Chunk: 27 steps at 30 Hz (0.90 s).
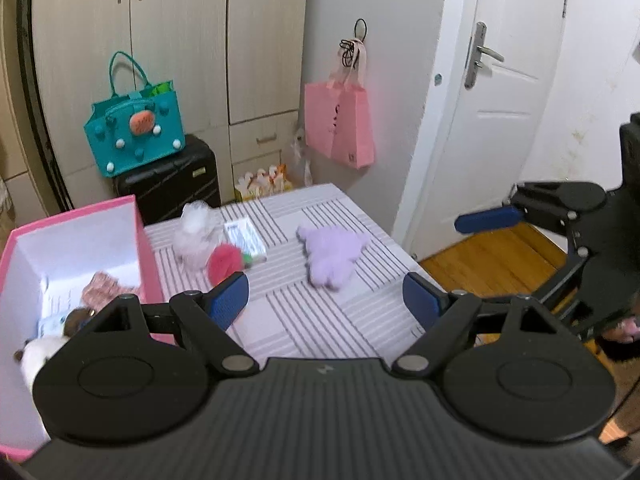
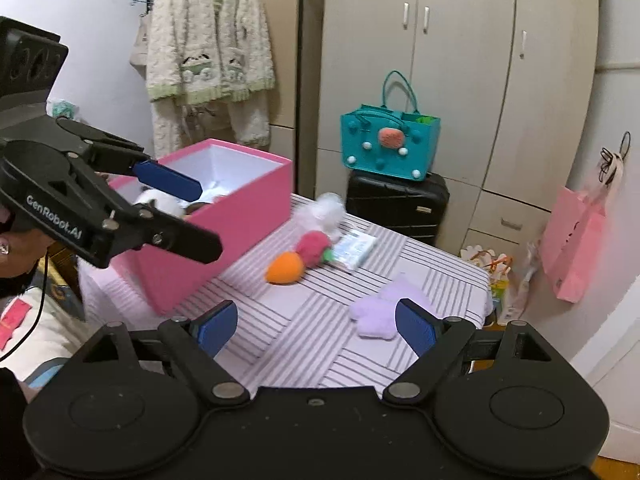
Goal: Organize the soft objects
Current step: 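Move the left gripper to the lilac bunny plush and grasp it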
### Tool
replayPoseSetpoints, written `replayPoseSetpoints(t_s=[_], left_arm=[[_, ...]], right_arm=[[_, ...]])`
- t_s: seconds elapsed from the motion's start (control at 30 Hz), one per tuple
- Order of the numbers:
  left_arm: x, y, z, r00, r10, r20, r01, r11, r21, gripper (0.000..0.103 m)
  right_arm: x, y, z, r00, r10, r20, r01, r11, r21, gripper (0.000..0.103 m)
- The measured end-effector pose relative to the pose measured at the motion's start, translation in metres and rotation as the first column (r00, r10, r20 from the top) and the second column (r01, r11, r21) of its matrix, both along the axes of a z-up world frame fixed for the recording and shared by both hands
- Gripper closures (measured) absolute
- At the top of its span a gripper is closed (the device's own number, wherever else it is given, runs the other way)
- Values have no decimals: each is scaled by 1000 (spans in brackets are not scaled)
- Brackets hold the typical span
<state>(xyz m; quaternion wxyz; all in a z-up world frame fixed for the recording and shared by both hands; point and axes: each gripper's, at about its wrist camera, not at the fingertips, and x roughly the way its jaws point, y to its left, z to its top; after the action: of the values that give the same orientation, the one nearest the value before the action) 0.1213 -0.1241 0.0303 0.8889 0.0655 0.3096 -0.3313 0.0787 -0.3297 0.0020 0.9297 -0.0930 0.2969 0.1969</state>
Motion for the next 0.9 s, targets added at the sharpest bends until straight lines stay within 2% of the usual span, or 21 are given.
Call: replayPoseSetpoints(t_s=[0.1,0.3,0.43,0.5,0.6,0.67,0.77,0.9], left_arm=[[15,-14,-12,1000,1,9,-1,1000,-13,20],[43,-35,-40,999,20,-30,-22,997,-71,21],[64,-52,-66,996,28,-81,-33,998,-58,22],[75,-60,-77,992,41,-119,-48,997,-58,23],[85,-76,-86,983,119,-136,-117,993,26,24],[92,-84,-89,984,106,-144,-104,994,22,24],[102,-94,-95,982,93,-164,-89,996,29,31],[125,-103,-111,970,92,-225,-90,996,22,37]], right_arm=[[15,-11,-15,1000,-11,-4,11,999,33,14],[51,-26,-58,999,-53,-12,54,992,116,13],[72,-32,-87,995,-100,-19,102,980,169,13],[81,-32,-100,993,-114,-35,119,980,161,13],[95,-26,-118,987,-145,-67,152,983,100,13],[103,-23,-126,980,-177,-86,184,980,76,13],[113,-26,-133,973,-194,-123,206,973,100,13],[126,-28,-139,969,-208,-136,219,973,71,13]])
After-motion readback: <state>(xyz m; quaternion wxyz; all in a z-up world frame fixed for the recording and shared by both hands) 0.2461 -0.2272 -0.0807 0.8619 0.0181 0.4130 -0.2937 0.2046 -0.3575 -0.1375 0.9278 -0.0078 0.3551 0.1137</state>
